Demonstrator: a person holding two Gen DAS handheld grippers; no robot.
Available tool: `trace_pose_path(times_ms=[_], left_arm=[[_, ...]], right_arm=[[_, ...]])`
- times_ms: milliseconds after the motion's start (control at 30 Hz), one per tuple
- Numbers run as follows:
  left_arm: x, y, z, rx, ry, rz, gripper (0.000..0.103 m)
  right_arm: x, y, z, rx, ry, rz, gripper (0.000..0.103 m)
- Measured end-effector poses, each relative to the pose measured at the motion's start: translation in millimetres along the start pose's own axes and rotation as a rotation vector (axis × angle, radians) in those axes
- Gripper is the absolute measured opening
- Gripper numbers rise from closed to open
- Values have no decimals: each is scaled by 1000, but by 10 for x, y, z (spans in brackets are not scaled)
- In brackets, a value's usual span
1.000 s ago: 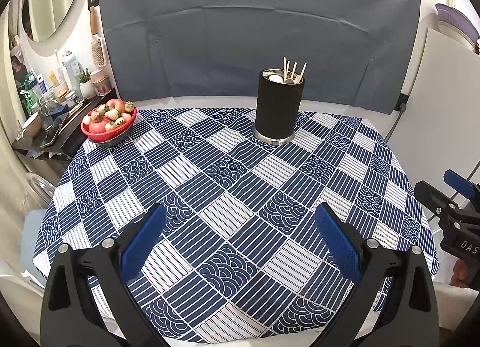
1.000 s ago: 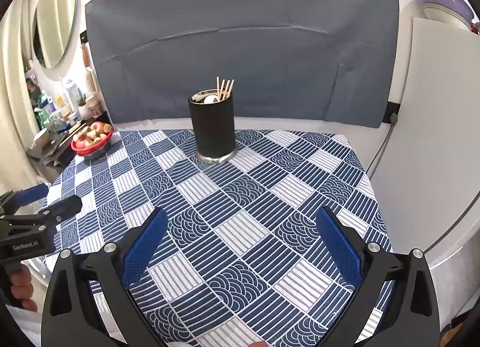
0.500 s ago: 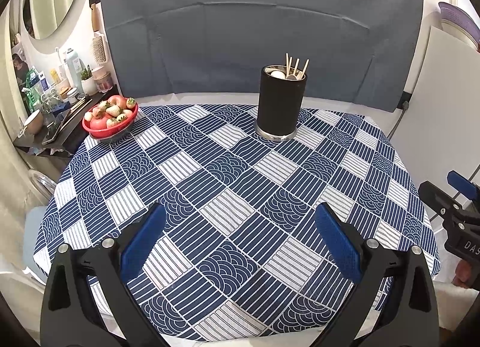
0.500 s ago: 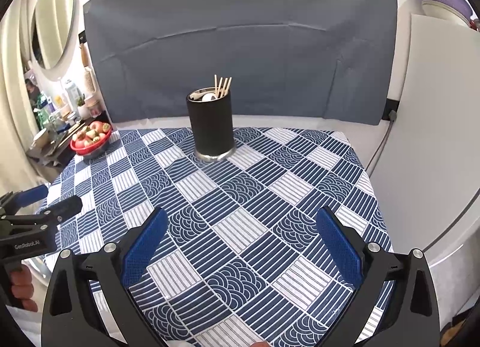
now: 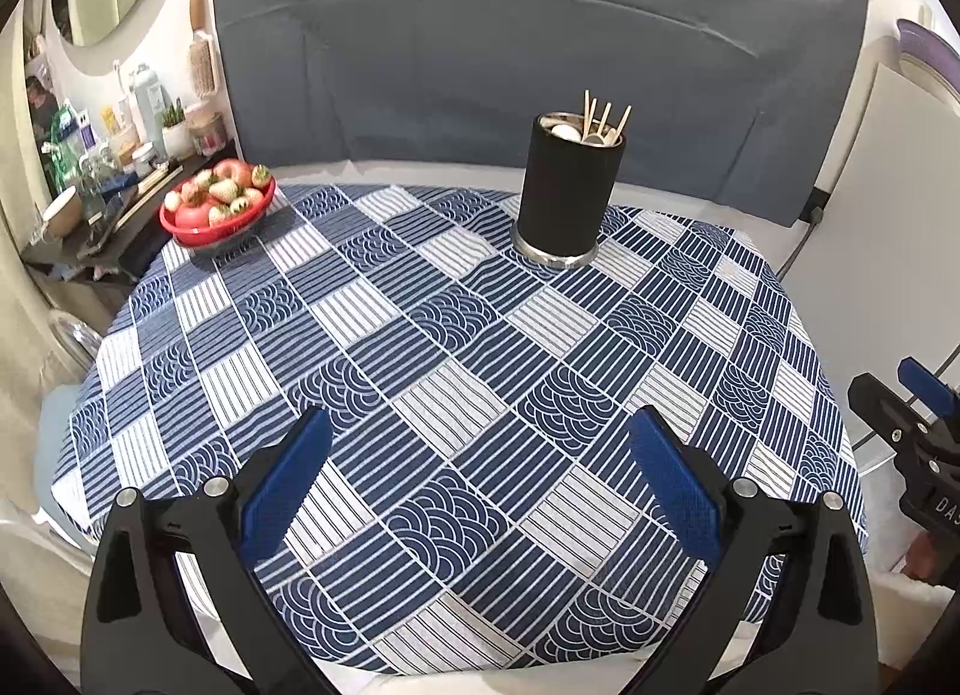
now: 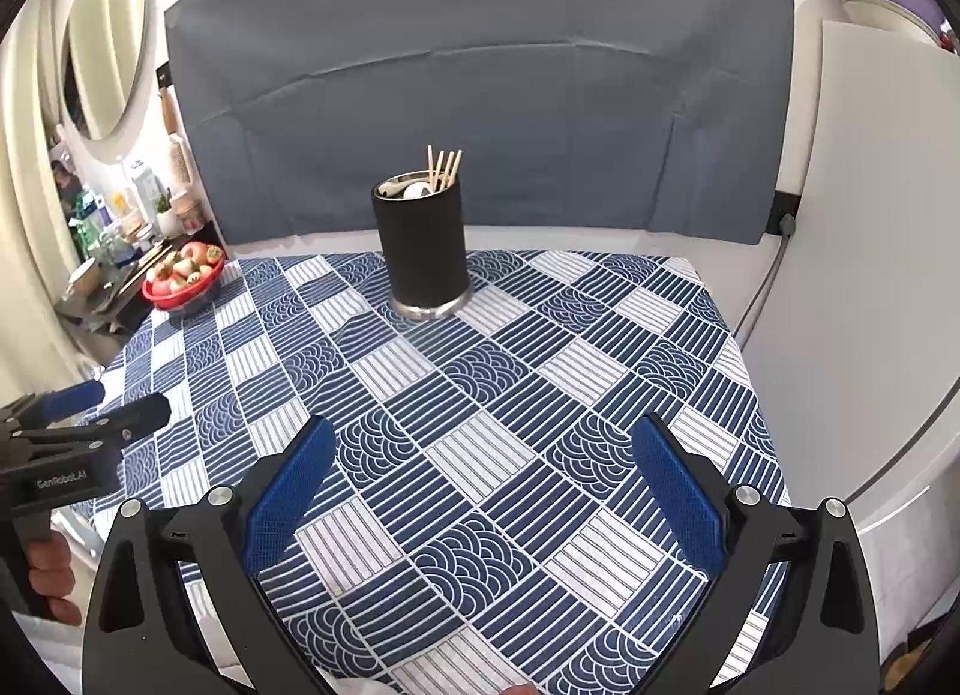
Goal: Organize utensils
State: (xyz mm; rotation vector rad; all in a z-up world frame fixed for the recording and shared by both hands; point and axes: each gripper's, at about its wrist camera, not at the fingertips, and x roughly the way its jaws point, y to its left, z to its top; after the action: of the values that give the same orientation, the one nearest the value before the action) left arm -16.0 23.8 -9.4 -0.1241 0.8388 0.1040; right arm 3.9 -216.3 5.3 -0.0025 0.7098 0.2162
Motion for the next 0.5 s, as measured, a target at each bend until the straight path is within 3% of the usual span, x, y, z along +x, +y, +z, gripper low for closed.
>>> trace_pose_path(times_ms=[500], left_arm=[[36, -37, 43, 10, 2, 1, 97]], right_arm=[[37, -38, 34, -5, -1, 2, 95]])
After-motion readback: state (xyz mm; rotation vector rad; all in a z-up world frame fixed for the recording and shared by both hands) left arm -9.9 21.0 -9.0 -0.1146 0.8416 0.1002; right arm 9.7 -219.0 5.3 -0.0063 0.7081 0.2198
